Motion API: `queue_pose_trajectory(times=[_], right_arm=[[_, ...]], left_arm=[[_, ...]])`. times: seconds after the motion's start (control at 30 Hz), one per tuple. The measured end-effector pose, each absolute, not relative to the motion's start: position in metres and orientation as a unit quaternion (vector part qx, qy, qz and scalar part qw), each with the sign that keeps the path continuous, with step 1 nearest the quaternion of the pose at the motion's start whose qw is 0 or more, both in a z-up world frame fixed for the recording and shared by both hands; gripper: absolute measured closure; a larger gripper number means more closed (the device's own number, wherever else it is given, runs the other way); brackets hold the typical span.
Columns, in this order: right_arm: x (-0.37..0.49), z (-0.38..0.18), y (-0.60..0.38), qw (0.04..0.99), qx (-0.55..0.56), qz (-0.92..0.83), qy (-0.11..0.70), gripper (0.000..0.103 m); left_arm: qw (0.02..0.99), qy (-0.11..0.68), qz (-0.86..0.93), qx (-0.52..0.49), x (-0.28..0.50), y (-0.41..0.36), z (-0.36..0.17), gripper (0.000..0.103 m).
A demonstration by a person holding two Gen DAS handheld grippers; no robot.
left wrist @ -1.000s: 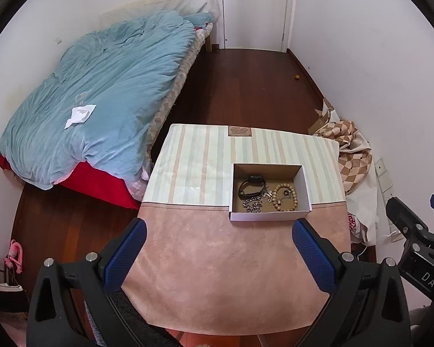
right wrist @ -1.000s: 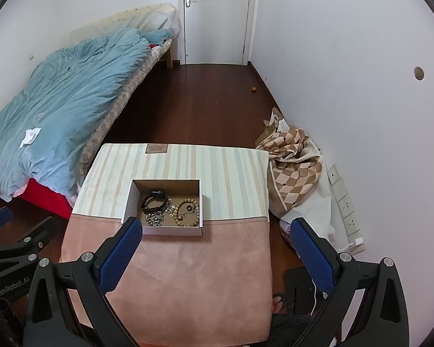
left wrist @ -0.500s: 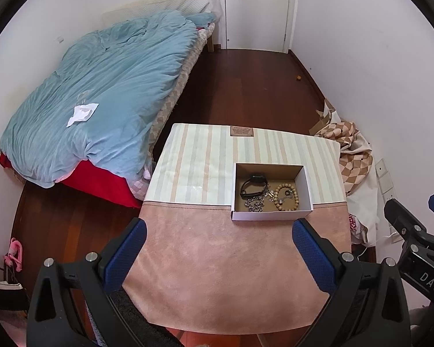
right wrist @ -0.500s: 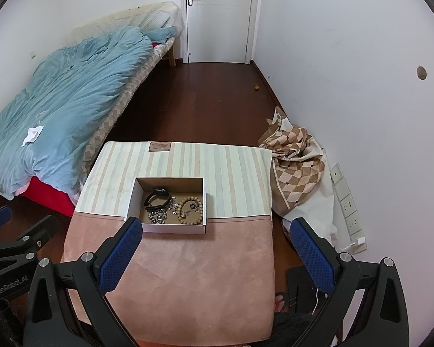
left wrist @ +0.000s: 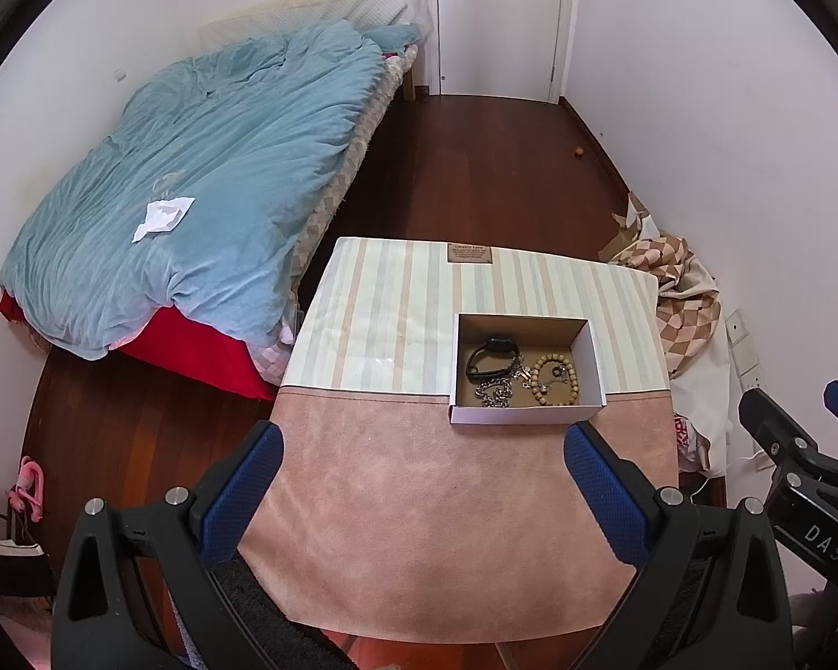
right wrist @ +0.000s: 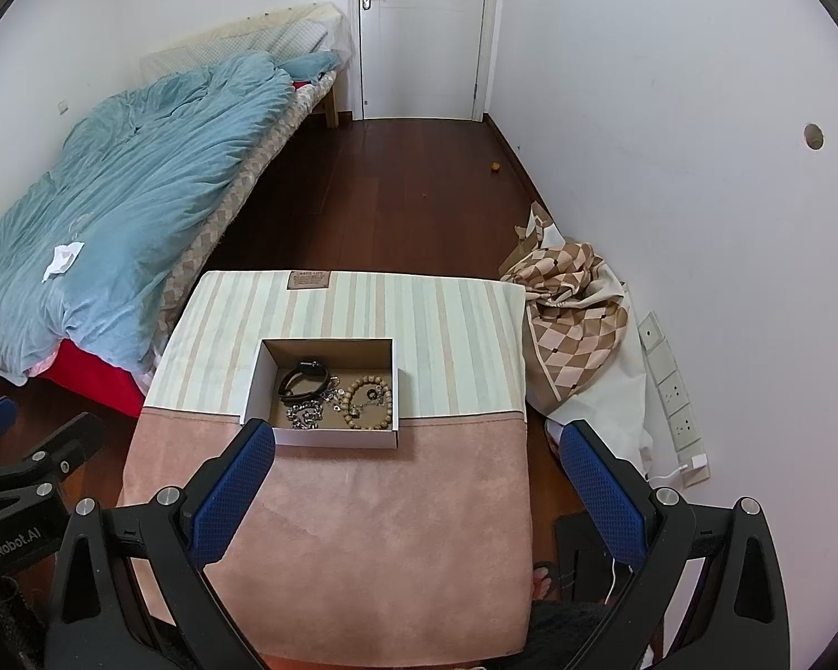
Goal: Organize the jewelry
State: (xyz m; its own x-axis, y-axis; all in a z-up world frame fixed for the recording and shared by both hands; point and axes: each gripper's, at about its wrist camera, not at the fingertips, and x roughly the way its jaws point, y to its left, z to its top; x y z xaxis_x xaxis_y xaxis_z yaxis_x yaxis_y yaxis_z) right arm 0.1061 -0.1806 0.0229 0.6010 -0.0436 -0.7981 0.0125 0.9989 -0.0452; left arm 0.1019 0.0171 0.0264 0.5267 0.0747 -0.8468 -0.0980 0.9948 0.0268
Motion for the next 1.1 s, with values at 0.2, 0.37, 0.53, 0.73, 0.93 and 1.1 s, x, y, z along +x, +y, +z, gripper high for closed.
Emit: queue_pose_trajectory(times=[0.2, 0.37, 0.53, 0.73, 0.93, 1.1], right_arm=[[0.1043, 0.0212, -0.1811, 0.894, -0.018, -0.016, 0.448, 0.000], [0.1044, 0.0204, -0.1812, 0.894, -0.019, -0.017, 0.447, 0.000], [0.1043, 0.0207, -0.1809, 0.894, -0.019, -0.018, 0.448, 0.000], [0.1050, 0.0211, -0.1835, 0.894, -0.019, -0.017, 0.447, 0.000], [0.1047, 0.0221, -0.1830, 0.895, -0.021, -0.017, 0.445, 0.000], [0.1046, 0.0224, -0.1831, 0.895, -0.019, -0.017, 0.445, 0.000]], left_arm=[[0.874, 0.484, 0.049, -0.013, 0.1019, 0.0167, 0.0265, 0.000], [0.873, 0.484, 0.049, -0.012, 0.1006, 0.0155, 0.0266, 0.000], [0.874, 0.484, 0.047, -0.013, 0.0993, 0.0146, 0.0267, 0.000], [0.875, 0.481, 0.047, -0.012, 0.0982, 0.0127, 0.0286, 0.000], [0.875, 0.482, 0.046, -0.012, 0.0978, 0.0129, 0.0292, 0.000], [0.875, 0.481, 0.046, -0.013, 0.0986, 0.0129, 0.0298, 0.000]])
